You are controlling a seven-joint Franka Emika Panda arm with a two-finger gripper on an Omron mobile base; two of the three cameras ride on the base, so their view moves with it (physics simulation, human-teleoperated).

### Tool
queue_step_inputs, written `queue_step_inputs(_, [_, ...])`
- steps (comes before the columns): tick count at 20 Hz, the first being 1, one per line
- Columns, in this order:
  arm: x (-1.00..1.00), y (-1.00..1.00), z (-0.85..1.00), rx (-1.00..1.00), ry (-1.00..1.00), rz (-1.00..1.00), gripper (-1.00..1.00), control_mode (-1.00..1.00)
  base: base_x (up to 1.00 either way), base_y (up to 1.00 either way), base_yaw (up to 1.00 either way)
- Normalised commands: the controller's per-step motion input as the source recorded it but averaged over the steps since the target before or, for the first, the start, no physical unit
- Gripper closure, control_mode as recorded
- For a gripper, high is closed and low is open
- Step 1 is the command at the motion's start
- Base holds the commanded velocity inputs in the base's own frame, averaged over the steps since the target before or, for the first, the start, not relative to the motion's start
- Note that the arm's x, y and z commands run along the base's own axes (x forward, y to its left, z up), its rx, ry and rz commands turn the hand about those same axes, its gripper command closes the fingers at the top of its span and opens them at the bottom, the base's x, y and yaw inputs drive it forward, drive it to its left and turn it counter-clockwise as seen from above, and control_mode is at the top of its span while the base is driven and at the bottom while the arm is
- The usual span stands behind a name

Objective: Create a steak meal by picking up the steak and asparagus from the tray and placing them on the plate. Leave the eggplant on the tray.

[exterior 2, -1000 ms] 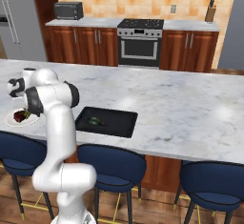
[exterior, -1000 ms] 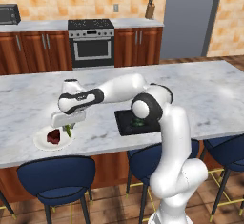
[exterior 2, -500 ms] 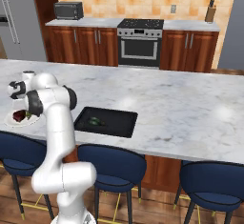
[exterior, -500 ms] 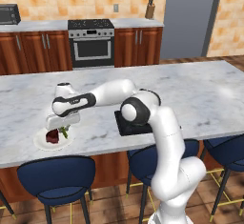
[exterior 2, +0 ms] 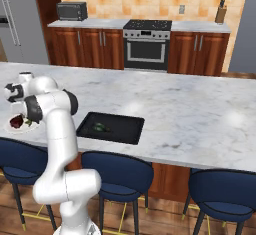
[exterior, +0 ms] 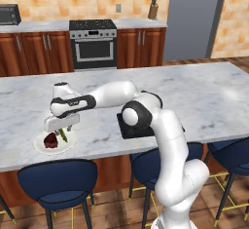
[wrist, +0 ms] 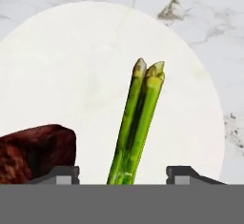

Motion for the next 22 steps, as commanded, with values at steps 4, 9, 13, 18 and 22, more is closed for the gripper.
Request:
queue_step_inputs(4, [-0.39,-0.31,0.38,0.0,-0.1,0.0,-1.0,-1.0,0.0,0.0,0.0])
queue_step_inputs(9, [-0.37,-0.59,0.64,0.0,-0.17,0.0,-1.0,-1.0,0.0,0.0,0.0])
queue_step_inputs(13, [-0.82,-0.79,0.66,0.01,-0.27,0.0,-1.0,-1.0,0.0,0.0,0.0])
queue_step_inputs(18, [-0.87,-0.91,0.8,0.07,-0.36,0.0,-1.0,-1.0,0.0,0.0,0.0])
queue_step_inputs(22, [-0.81,-0.83,0.68,0.06,-0.3,0.0,-1.0,-1.0,0.0,0.0,0.0])
